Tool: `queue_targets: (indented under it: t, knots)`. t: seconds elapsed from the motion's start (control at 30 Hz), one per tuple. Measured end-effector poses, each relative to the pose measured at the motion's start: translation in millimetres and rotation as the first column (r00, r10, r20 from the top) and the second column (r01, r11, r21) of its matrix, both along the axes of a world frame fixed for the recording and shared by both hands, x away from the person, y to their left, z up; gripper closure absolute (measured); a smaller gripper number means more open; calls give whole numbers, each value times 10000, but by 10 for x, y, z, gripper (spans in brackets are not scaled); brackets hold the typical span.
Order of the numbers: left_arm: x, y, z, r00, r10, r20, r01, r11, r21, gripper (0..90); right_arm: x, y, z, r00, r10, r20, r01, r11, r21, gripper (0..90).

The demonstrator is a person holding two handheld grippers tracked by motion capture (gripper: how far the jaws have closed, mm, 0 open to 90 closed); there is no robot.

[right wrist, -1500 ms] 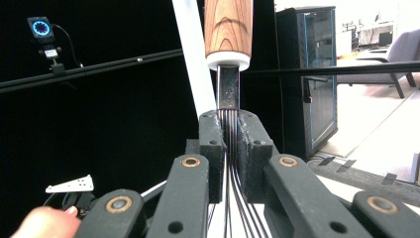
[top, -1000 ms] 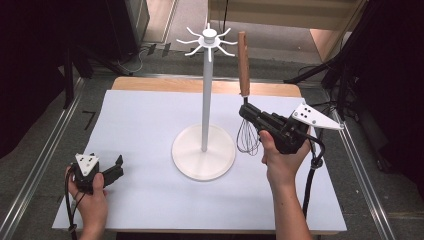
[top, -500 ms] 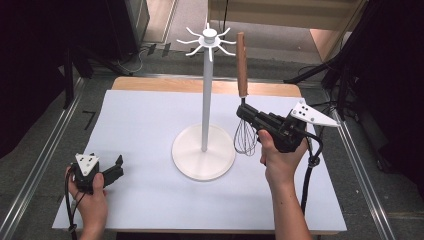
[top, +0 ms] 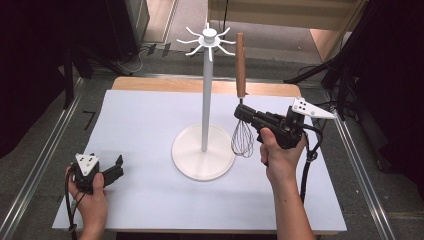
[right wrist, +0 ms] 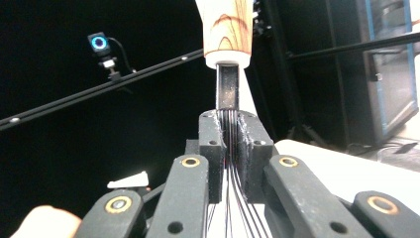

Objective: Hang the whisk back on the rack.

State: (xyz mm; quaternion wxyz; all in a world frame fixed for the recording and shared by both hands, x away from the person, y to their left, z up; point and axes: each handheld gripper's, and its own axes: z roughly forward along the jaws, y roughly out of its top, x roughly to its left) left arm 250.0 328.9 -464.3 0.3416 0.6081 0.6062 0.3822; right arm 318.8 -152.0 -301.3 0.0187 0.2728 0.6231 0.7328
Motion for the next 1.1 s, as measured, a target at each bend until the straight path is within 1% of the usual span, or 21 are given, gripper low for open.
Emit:
queue_targets:
  t: [0.13,0.2,0.3,0.47,0.6,0.73,0.8,0.83,0.93,0.97,1.03,1.1]
  knots:
    - [1,0,-1,10000,6,20,-6,10000,-10,137,32,-1,-9,9991,370,-209,-366,9992,181,843]
    - [0,0,-1,10000,11,13,-11,10000,-11,137,38,-1,-7,9988,438,-231,-434,9989,191,843]
    - [1,1,0,10000,-4,-8,4,10000,-12,137,43,-6,6,9987,483,-148,-481,9988,94,843]
    - [1,-1,0,10000,4,-24,-4,10000,5,136,53,-38,28,9983,540,-211,-541,9985,-52,844]
    - [1,-2,1,10000,-2,-48,3,10000,56,136,47,-12,43,9976,652,-244,-660,9973,-333,843]
    - [0,-2,1,10000,0,-41,0,10000,33,137,44,1,31,9981,587,-187,-593,9976,-363,839]
    - [0,-1,0,10000,-6,-29,6,10000,21,136,39,-1,6,9996,281,-91,-285,9986,-445,828]
    - [0,-1,0,10000,-5,-13,5,10000,0,136,39,-5,-5,9999,123,-86,-127,9990,-432,813]
    - [1,1,0,10000,-13,-1,13,10000,-18,136,49,-42,-53,9991,-383,-187,379,9990,-221,627]
    - [1,1,-1,10000,-19,10,19,10000,-25,136,49,-51,-62,9984,-522,-212,516,9983,-286,612]
    - [1,1,0,10000,-8,-6,8,10000,-25,136,47,-61,-81,9984,-547,-108,543,9978,-387,575]
    - [1,1,0,10000,-13,-11,13,10000,-14,137,26,-55,-84,9963,-856,-27,852,9940,-689,524]
